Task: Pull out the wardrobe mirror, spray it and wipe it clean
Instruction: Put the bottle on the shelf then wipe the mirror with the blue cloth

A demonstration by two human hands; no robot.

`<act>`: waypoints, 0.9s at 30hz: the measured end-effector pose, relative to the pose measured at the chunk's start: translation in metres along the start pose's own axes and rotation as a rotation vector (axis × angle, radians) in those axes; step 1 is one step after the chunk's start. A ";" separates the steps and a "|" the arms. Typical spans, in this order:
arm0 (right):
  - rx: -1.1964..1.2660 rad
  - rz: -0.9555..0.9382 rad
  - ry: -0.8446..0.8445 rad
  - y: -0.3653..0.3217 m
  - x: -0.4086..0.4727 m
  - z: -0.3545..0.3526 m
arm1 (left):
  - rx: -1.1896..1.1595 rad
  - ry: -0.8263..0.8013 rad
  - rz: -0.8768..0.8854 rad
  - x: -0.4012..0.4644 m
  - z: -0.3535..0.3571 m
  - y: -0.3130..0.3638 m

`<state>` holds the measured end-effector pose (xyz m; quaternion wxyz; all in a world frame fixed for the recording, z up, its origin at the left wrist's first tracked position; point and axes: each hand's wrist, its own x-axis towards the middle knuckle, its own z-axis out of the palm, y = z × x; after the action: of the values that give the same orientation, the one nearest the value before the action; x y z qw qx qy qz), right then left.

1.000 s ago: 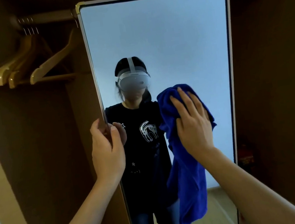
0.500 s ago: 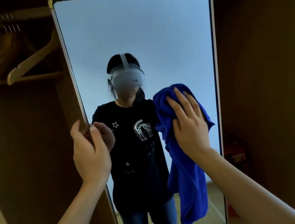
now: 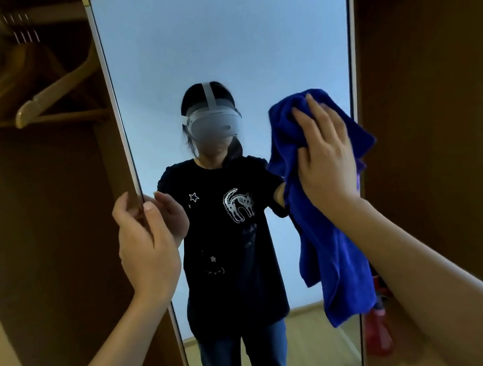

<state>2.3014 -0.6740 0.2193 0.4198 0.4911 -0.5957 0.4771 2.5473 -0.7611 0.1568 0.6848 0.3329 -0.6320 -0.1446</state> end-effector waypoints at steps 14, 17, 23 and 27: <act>0.007 0.039 -0.113 0.029 -0.110 0.007 | 0.024 0.025 0.004 0.000 0.005 -0.008; 0.010 0.079 -0.080 0.041 -0.095 -0.001 | 0.035 0.043 0.006 -0.001 0.008 -0.008; 0.005 0.009 -0.067 0.027 -0.082 0.005 | 0.027 0.063 -0.004 -0.004 0.011 -0.005; -0.004 -0.113 -0.142 0.024 -0.113 0.012 | 0.028 0.077 0.004 -0.006 0.012 -0.006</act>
<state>2.2960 -0.6637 0.1040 0.4039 0.5558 -0.5960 0.4155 2.5359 -0.7651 0.1487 0.7043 0.3462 -0.6078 -0.1214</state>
